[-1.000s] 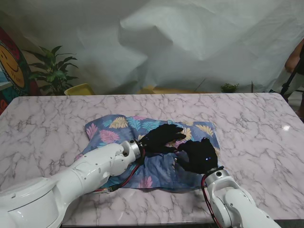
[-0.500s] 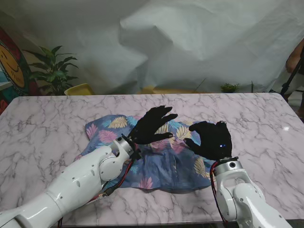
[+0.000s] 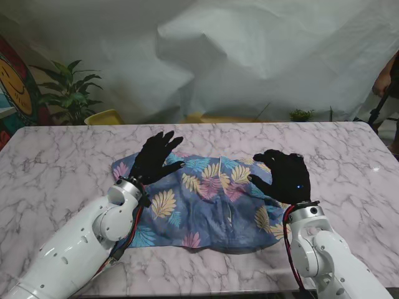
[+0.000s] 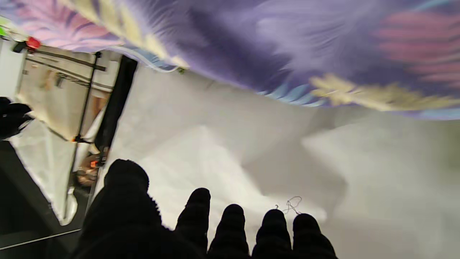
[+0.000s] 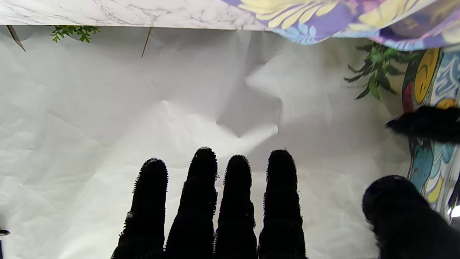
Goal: Put a pillowcase on a pillow
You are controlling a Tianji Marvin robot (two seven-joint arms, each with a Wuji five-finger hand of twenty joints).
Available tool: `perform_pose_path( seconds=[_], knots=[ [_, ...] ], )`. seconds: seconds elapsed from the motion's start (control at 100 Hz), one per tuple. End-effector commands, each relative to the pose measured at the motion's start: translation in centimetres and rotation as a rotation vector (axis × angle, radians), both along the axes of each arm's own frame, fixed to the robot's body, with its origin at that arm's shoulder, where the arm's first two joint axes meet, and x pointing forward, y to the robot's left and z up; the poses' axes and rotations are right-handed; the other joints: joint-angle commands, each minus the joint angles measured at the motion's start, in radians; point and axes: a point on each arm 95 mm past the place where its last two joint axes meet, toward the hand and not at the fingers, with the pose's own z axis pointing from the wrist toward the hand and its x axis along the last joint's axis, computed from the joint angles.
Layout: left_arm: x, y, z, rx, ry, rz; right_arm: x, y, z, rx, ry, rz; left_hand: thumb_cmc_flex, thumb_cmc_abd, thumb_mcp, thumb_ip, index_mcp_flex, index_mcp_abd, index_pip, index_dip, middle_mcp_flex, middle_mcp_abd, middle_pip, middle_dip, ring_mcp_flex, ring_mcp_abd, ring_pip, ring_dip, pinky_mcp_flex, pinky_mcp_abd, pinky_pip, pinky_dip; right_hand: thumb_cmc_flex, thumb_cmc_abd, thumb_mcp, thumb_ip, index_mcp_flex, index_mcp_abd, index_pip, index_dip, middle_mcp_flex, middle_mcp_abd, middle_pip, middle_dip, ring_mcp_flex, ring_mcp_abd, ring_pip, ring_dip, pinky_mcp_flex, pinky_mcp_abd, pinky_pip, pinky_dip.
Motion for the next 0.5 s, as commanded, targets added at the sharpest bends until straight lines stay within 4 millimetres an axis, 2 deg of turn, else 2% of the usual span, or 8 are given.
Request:
perform_pose_path(
  seconds=[0.0,0.22,0.49],
  knots=[
    [-0.7,1.3,-1.7,0.015,0.05,0.034,0.6,-0.5,-0.3,0.022,-0.003,-0.016,0.001,0.003,-0.007,0.021,-0.035,0.014,-0.034,-0.004,-0.054,0.011,-0.029,-0.032,-0.038,0.009,-0.031,-0.028,0.002,0.01,-0.053,-0.04,-0.044,0.041,-0.021,0.032,-0.047,0.038,-0.019,-0.023,-0.047,-0.005,-0.01,-0.007,-0.043,-0.005,-0.043,-0.017,-0.028,-0.04,-0.03,-0.021],
    [-2.3,3.5,-3.1,0.003,0.116,0.141,1.5,-1.5,-1.6,0.104,0.007,-0.018,0.011,0.0,-0.006,0.022,-0.027,0.013,-0.041,-0.002,-0.054,0.011,-0.03,-0.043,-0.038,0.01,-0.031,-0.038,0.001,0.013,-0.059,-0.056,-0.049,0.048,-0.027,0.032,-0.097,0.049,-0.031,-0.035,-0.112,-0.006,-0.005,-0.009,-0.091,-0.014,-0.062,-0.026,-0.053,-0.069,-0.063,-0.037],
    [-3.3,5.1,-5.1,-0.043,0.19,0.213,2.2,-2.0,-3.6,0.194,-0.011,-0.035,0.023,0.001,-0.005,0.023,0.005,0.008,-0.036,0.001,-0.05,0.003,-0.02,-0.025,-0.036,0.0,-0.026,-0.032,0.003,0.011,-0.056,-0.065,-0.045,0.039,-0.02,0.033,-0.085,0.04,-0.018,-0.037,-0.1,-0.011,0.003,-0.012,-0.085,-0.015,-0.062,-0.029,-0.048,-0.073,-0.073,-0.045]
  ],
)
